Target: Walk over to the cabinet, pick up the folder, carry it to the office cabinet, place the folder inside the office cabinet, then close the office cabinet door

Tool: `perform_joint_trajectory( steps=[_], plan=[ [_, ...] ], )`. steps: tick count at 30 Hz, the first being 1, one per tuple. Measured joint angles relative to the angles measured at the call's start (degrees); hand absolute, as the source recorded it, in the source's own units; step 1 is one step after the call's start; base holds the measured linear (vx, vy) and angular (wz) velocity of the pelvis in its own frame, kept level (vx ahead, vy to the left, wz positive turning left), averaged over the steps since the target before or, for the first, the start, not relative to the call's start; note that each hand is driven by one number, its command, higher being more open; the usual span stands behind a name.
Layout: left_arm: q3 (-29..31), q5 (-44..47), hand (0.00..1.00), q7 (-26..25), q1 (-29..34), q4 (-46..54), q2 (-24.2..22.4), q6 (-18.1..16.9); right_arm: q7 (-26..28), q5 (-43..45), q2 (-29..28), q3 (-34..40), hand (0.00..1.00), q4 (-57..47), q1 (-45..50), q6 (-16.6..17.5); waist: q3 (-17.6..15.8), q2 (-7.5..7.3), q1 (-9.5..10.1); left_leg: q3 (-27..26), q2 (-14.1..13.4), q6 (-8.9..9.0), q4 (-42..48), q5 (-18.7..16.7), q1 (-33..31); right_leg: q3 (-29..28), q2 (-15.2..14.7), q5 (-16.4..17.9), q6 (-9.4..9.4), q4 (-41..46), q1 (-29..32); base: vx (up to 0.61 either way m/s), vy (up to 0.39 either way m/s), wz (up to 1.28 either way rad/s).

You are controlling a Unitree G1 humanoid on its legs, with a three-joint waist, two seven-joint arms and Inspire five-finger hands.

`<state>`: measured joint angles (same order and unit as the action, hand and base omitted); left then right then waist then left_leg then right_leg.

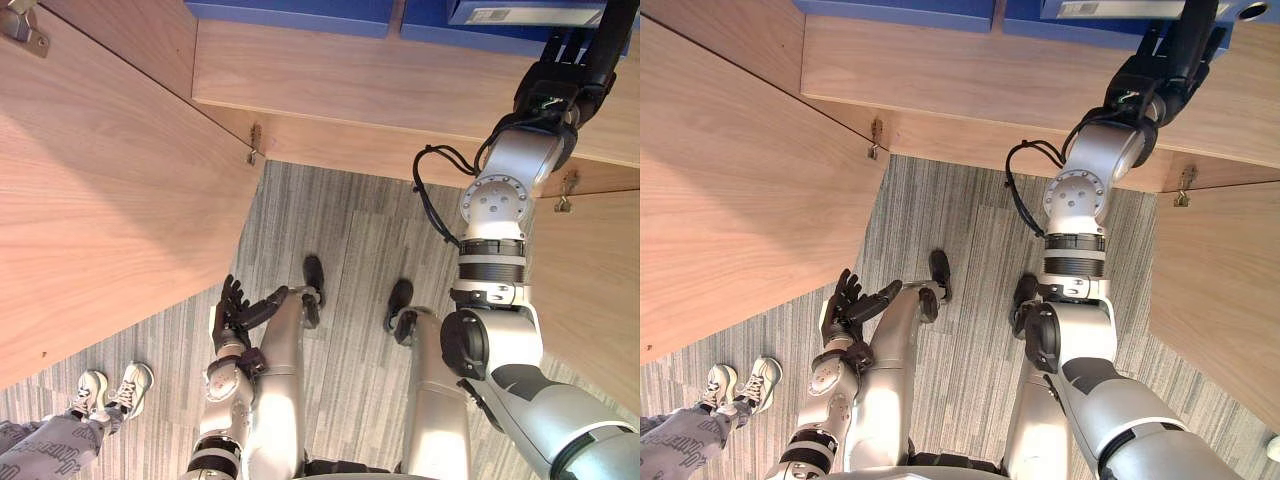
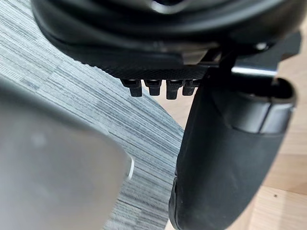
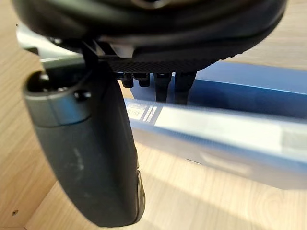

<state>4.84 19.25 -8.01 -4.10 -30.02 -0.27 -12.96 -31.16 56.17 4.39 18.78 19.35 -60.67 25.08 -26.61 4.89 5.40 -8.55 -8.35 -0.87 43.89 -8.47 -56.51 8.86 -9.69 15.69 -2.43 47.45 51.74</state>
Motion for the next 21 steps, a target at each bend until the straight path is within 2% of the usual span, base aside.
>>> perform_joint_trajectory(
  steps=[3,9,16,21],
  plan=[
    [-1.12,0.00,1.00,-0.48,-0.82,-0.41,-0.54,0.12,-0.04,0.00,-0.65,-0.40,1.00,-0.38,0.19,-0.13,0.06,0.01,-0.06,-0.48,0.08,-0.10,-1.74,0.52,1.69,-0.02,0.04,-0.62,0.12,-1.64,-1.50,0.00,-0.050,-0.02],
    [-1.86,0.02,1.00,-0.82,-1.88,-2.28,-1.40,0.03,2.25,-0.26,-0.15,-5.85,1.00,-0.32,1.30,-3.77,0.72,0.01,-0.92,-1.95,-0.34,-0.24,-3.86,0.62,3.78,-0.67,0.68,-2.05,-0.14,-4.81,-3.36,0.01,-0.022,-0.10],
    [-1.80,3.18,1.00,-0.51,-2.16,-4.96,-0.65,-0.23,12.11,-4.31,8.18,-18.91,1.00,6.39,7.60,-11.37,0.94,-0.08,-2.46,-3.01,-0.54,-0.50,-5.83,0.83,6.19,-0.59,0.98,-3.22,-0.37,-7.80,-6.06,0.00,-0.007,-0.03],
    [-1.91,4.44,1.00,0.97,-2.25,-7.11,0.28,-1.13,18.68,-10.43,15.71,-25.80,1.00,10.78,7.91,-13.91,1.21,-0.18,-3.41,-3.15,-0.54,-0.54,-6.24,0.89,6.92,-0.61,1.02,-3.51,-0.41,-8.45,-6.76,0.00,0.000,0.00]
  ],
)
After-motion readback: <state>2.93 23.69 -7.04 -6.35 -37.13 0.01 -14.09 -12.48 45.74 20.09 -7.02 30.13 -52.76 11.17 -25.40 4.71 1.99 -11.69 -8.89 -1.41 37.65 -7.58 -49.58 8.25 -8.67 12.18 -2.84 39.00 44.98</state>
